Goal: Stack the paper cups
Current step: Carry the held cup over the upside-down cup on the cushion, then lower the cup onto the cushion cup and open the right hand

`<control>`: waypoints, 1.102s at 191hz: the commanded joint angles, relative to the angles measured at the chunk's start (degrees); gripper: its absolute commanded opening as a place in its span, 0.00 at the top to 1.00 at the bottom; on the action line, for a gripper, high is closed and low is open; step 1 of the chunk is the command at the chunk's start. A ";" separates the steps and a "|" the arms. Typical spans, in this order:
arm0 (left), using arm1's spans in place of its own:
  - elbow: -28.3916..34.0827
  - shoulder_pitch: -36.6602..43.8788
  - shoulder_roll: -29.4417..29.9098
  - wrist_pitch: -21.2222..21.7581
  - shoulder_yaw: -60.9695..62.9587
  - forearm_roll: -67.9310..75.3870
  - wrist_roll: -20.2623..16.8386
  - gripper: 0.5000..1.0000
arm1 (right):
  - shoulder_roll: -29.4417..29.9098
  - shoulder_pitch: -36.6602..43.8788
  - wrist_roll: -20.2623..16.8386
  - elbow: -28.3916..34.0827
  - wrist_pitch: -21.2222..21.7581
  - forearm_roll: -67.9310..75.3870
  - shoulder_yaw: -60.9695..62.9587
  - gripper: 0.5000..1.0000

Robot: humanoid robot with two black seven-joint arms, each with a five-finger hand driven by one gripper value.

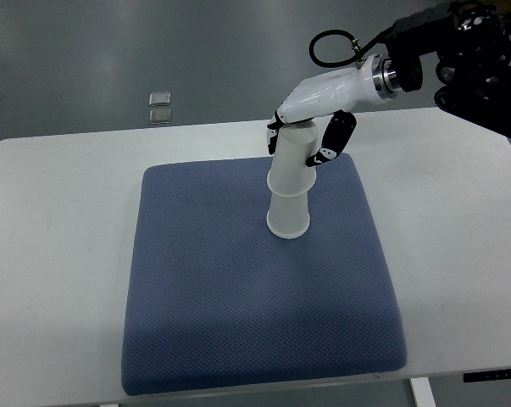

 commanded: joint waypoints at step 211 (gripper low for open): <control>-0.05 -0.06 0.00 0.00 0.00 0.00 0.00 0.00 | 3.77 -3.29 -0.15 -4.13 -1.00 0.66 0.39 0.21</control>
